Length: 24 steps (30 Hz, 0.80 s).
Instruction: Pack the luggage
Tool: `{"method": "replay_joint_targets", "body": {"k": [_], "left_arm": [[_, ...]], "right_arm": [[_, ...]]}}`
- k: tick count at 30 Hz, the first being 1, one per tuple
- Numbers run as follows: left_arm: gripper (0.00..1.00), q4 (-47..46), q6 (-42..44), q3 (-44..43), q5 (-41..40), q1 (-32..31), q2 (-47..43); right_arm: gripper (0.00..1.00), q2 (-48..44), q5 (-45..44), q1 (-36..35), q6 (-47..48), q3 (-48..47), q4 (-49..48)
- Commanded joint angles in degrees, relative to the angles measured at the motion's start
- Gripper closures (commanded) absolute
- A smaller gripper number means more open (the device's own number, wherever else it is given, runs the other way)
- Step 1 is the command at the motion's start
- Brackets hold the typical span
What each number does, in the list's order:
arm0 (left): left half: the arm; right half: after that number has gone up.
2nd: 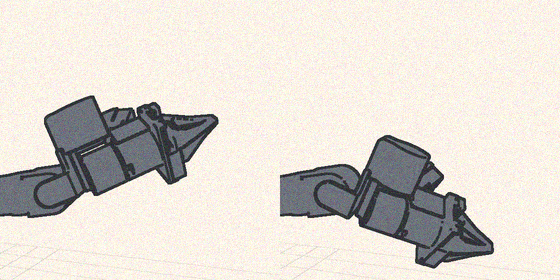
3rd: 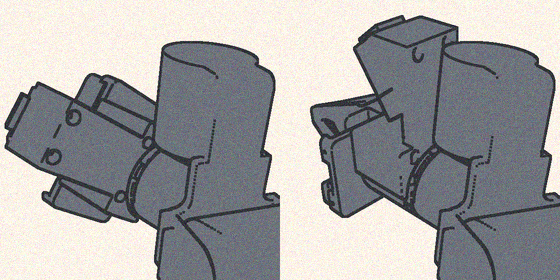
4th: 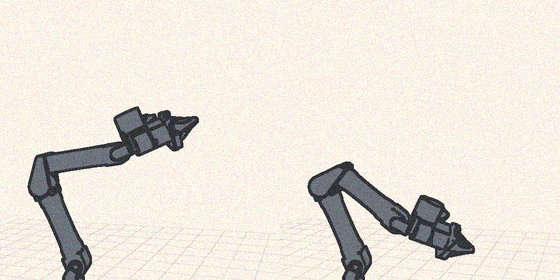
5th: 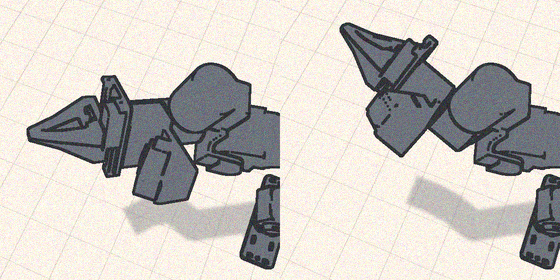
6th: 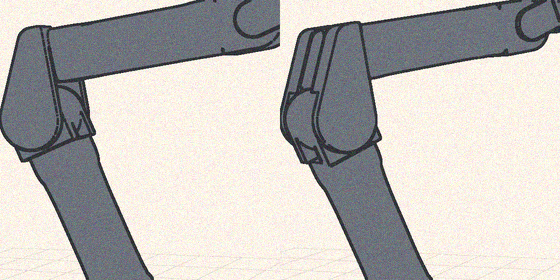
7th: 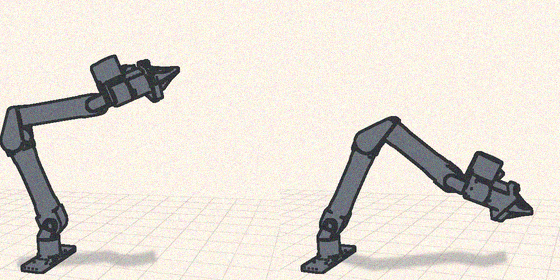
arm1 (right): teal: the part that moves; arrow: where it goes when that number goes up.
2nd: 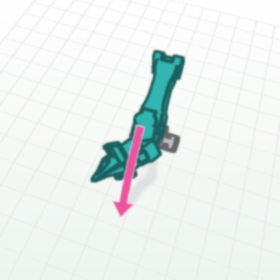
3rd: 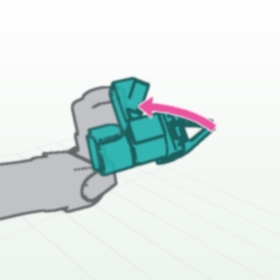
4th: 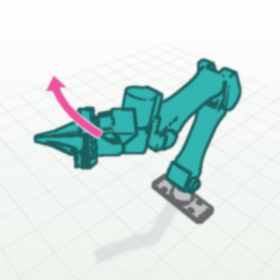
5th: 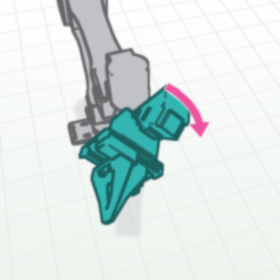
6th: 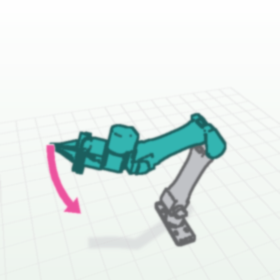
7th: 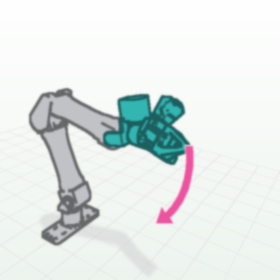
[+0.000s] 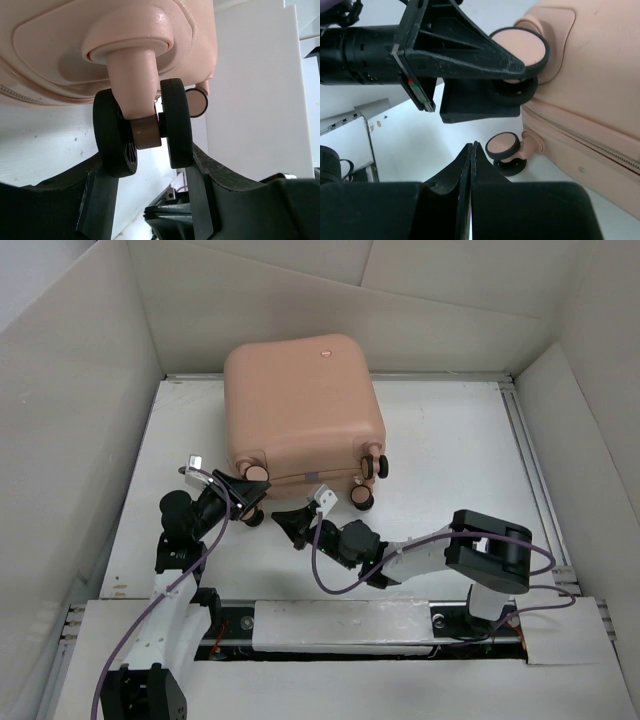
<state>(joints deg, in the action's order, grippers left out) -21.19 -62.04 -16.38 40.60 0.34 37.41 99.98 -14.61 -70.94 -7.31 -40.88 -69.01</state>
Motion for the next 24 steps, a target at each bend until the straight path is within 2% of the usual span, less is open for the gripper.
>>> {"method": "replay_joint_targets", "body": {"k": [1,3,4,6,7,8,10,11,13,16,20,24], "left_arm": [[1.0,-15.5,1.1,-2.4,7.7,-0.7,-4.3],[1.0,-13.7,2.4,-2.4,7.7,-0.7,-4.3],[1.0,-13.7,2.9,-2.4,7.1,-0.7,-4.3],[1.0,-13.7,3.4,-1.7,6.3,-0.7,-4.3],[1.0,-13.7,3.4,-1.0,6.2,-0.7,-3.7],[1.0,-13.7,3.4,-0.5,6.2,-0.7,-2.8],[1.0,-13.7,4.0,-0.5,6.2,-0.7,-2.8],[1.0,-13.7,4.6,0.0,6.2,-0.7,-2.8],[1.0,-13.7,4.6,0.0,5.7,-0.7,-2.8],[1.0,-13.7,5.3,0.0,5.7,-0.7,-3.4],[1.0,-13.7,5.9,0.0,6.2,-0.7,-3.4],[1.0,-13.7,6.9,0.0,6.2,-0.7,-2.9]], "right_arm": [[1.0,-2.5,-3.8,-1.0,-2.3,1.1,0.3],[1.0,-6.3,-11.7,-1.0,-5.2,4.2,3.3],[0.99,-8.6,-15.0,-1.0,-6.2,6.7,8.7],[0.92,-14.9,-21.0,-1.0,-9.3,8.2,15.6],[0.89,-16.3,-26.9,-1.0,-10.1,8.2,19.7],[0.78,-18.1,-29.7,-1.0,-10.9,8.2,26.1],[0.63,-18.7,-34.6,-1.0,-10.9,8.8,28.2],[0.51,-18.7,-36.4,-0.3,-10.9,9.3,28.2],[0.43,-18.7,-37.6,2.2,-10.2,10.0,28.2],[0.39,-16.2,-35.8,5.4,-7.5,8.8,28.2],[0.39,-15.5,-35.1,9.3,-4.8,7.1,28.2],[0.4,-15.0,-30.1,13.4,-3.3,6.1,28.2]]}}
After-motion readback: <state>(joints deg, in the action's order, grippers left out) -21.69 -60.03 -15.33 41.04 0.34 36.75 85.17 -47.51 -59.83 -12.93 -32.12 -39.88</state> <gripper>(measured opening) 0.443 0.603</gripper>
